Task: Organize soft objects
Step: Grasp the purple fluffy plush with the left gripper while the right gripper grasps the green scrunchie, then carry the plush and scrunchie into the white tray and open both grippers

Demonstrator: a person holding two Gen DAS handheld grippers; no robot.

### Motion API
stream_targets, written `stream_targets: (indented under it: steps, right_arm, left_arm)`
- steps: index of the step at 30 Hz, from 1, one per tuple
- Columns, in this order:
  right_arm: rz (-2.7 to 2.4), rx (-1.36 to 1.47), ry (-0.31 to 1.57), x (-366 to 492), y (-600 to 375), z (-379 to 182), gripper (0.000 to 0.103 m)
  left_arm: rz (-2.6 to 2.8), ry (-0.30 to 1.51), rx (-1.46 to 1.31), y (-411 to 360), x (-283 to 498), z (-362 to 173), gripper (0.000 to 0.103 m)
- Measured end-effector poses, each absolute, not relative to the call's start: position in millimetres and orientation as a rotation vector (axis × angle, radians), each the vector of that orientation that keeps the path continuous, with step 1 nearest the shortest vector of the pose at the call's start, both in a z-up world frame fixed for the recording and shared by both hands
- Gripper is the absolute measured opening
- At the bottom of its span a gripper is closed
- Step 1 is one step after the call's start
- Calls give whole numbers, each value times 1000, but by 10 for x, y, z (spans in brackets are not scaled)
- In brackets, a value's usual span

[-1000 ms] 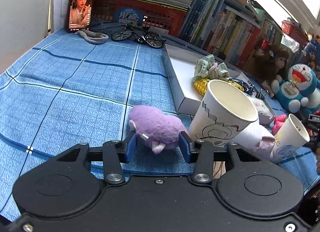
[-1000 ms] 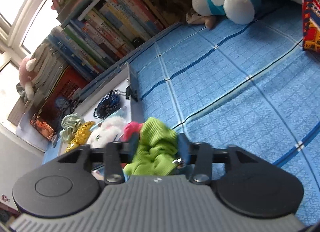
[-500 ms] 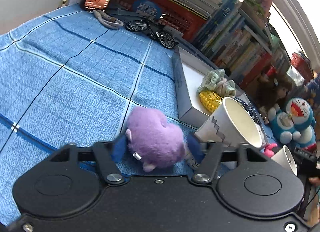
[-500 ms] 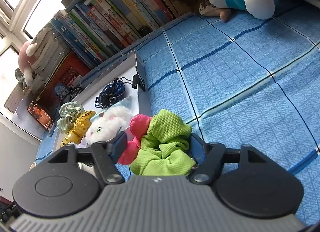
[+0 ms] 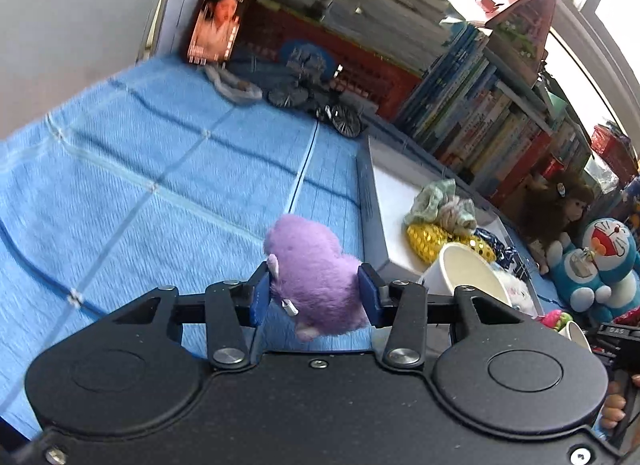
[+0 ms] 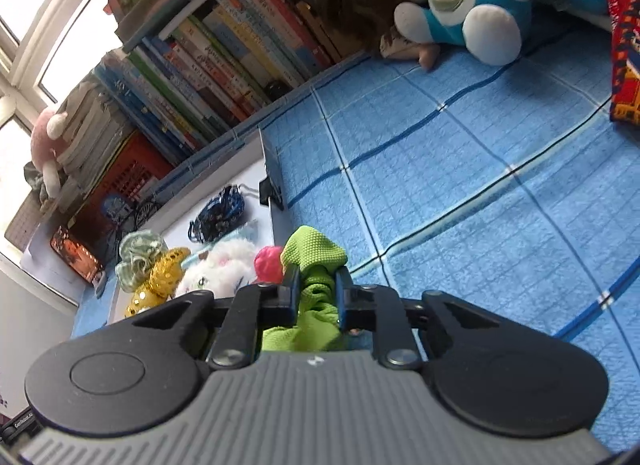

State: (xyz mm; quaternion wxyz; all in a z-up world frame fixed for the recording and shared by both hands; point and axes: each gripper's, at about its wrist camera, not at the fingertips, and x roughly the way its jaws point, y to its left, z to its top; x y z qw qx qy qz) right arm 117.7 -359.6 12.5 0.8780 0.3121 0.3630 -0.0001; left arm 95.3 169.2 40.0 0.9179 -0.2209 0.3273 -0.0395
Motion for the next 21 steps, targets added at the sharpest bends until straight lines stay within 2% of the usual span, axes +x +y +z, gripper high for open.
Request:
stream_targets:
  steps: [11, 21]
  right_arm:
    - [-18, 660, 721, 1133, -3709, 234, 21]
    - [35, 610, 664, 1471, -3597, 771, 21]
  left_arm:
    - [-115, 647, -378, 1533, 1054, 698, 43]
    - [-214, 597, -251, 1110, 1455, 1319, 43]
